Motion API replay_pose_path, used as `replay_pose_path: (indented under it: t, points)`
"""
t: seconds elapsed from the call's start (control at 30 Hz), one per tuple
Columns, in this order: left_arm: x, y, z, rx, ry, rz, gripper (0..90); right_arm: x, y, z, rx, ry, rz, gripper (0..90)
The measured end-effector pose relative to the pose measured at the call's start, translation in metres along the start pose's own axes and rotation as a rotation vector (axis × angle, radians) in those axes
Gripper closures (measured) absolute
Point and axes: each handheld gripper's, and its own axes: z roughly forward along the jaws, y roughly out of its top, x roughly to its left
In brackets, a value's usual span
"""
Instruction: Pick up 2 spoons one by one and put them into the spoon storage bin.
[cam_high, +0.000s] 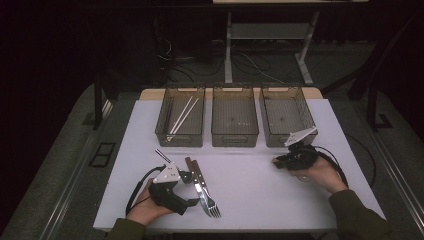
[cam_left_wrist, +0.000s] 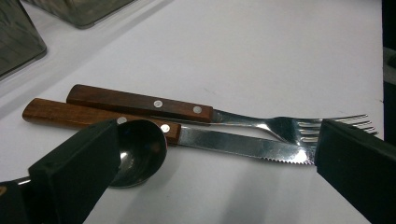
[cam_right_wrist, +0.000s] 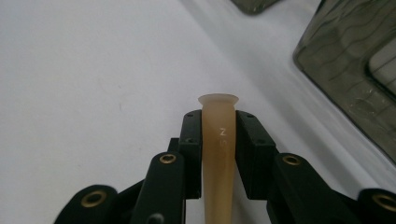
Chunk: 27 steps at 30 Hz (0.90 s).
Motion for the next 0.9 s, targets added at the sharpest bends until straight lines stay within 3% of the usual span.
replay_pose_path:
  t: [0.33, 0.9]
  points:
    - [0.000, 0.000, 0.000, 0.000, 0.000, 0.000, 0.0, -0.005, -0.001, -0.016, -0.110, 0.050, 0.049, 73.4]
    - [0.004, -0.001, 0.000, -0.013, -0.007, -0.017, 0.0, -0.004, 0.004, -0.036, -0.222, 0.040, 0.078, 73.3]
